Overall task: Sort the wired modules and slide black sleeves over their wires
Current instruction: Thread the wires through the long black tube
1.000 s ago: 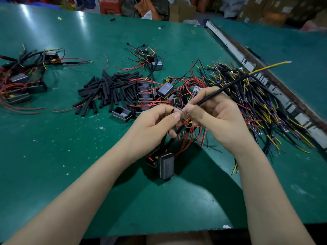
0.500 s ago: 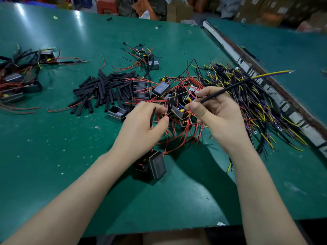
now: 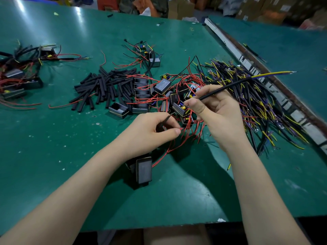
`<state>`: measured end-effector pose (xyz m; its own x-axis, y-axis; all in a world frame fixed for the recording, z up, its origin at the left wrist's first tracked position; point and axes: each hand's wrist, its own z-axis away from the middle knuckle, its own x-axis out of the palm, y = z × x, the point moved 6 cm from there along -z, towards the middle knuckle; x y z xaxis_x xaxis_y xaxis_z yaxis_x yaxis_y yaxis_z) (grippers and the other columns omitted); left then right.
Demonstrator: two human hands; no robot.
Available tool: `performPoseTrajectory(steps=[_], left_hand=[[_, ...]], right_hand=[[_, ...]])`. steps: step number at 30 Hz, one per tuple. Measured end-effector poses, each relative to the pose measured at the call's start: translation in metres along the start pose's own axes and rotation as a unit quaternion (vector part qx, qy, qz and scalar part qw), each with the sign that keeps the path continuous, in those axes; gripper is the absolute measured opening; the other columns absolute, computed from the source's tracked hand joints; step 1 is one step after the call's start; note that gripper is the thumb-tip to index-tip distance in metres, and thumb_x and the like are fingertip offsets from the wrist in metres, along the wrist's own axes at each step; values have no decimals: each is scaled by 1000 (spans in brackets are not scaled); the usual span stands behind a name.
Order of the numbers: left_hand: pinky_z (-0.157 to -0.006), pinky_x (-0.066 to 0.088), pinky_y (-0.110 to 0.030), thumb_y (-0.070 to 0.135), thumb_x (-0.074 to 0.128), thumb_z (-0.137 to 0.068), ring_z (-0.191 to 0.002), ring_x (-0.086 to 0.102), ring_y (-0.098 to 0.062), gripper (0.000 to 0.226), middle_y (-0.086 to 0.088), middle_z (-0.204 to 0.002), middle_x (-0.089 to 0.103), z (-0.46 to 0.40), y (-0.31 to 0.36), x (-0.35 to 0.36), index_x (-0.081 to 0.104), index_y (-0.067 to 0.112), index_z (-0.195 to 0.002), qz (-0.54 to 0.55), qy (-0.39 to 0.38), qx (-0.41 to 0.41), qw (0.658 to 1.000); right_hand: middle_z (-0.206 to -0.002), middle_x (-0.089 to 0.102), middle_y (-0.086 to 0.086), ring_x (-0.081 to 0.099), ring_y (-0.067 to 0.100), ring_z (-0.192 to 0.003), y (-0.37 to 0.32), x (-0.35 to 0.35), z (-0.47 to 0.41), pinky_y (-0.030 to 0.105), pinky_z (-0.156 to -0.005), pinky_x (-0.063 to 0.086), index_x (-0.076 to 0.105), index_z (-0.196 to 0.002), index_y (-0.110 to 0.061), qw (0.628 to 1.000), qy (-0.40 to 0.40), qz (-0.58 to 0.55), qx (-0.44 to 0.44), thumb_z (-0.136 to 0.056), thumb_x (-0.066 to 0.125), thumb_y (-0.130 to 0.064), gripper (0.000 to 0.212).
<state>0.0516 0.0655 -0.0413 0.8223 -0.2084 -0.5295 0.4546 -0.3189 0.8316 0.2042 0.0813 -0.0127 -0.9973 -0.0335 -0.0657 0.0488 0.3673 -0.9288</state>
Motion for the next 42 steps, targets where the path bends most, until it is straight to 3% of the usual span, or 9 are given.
performPoseTrajectory(steps=[3,6,10,15,19,21,30,36,42], left_hand=[[-68,45,-21,21,67,-86,-65,52,-2,8,7,-75,67,-1,-2,0,66,25,-80,39,-7,-10,999],[-57,38,-19,20,66,-86,-59,44,-5,7,2,-70,61,-2,-3,-5,67,21,-80,91,7,-20,996],[-51,34,-7,16,66,-87,-51,43,4,12,15,-60,60,-2,-5,-12,66,22,-76,152,47,-35,987],[-56,37,-8,13,66,-87,-56,48,3,13,16,-63,62,-3,-4,-11,65,22,-77,162,50,-36,985],[-62,40,-12,10,65,-87,-67,52,-6,14,11,-68,63,-2,-3,-9,64,20,-78,169,42,-39,984],[-64,41,-13,10,64,-87,-69,52,-7,14,8,-71,64,-2,-3,-9,65,21,-79,163,41,-37,985],[-58,37,-8,14,60,-91,-59,49,3,16,14,-63,63,-1,1,-11,66,21,-79,152,39,-31,987],[-55,35,-7,16,59,-92,-55,44,4,18,15,-61,62,-1,1,-10,66,24,-79,144,37,-37,988],[-65,33,-24,19,59,-92,-72,45,-13,16,6,-71,63,-1,0,-8,70,25,-83,140,32,-41,989]], right_hand=[[-73,66,-5,57,8,-60,2,-1,0,16,-54,44,58,-85,-25,1000,-3,5,2,-83,72,-7,23],[-67,66,-7,53,7,-55,2,0,0,16,-54,44,58,-84,-25,1000,-15,6,3,-83,72,-8,23],[-72,68,-3,57,6,-60,-1,2,1,16,-54,45,57,-84,-24,1000,-26,-5,-2,-83,71,-8,22],[-92,65,31,59,25,-75,-2,6,3,21,-57,46,56,-87,-24,999,-38,-3,-8,-81,70,-17,17],[-87,66,20,57,20,-72,1,10,4,20,-56,45,55,-85,-25,998,-60,14,-6,-82,68,-15,17],[-89,65,24,56,17,-70,1,10,4,19,-56,45,54,-84,-25,998,-61,29,-7,-82,67,-16,16],[-89,65,20,56,23,-74,2,10,4,19,-55,44,53,-86,-24,997,-69,43,-6,-86,66,-12,18],[-92,67,22,59,20,-77,2,11,3,26,-63,43,55,-85,-26,997,-60,46,-11,-84,67,-18,15],[-90,66,17,62,35,-80,4,11,3,36,-71,45,55,-87,-24,997,-60,50,-8,-84,67,-17,15]])
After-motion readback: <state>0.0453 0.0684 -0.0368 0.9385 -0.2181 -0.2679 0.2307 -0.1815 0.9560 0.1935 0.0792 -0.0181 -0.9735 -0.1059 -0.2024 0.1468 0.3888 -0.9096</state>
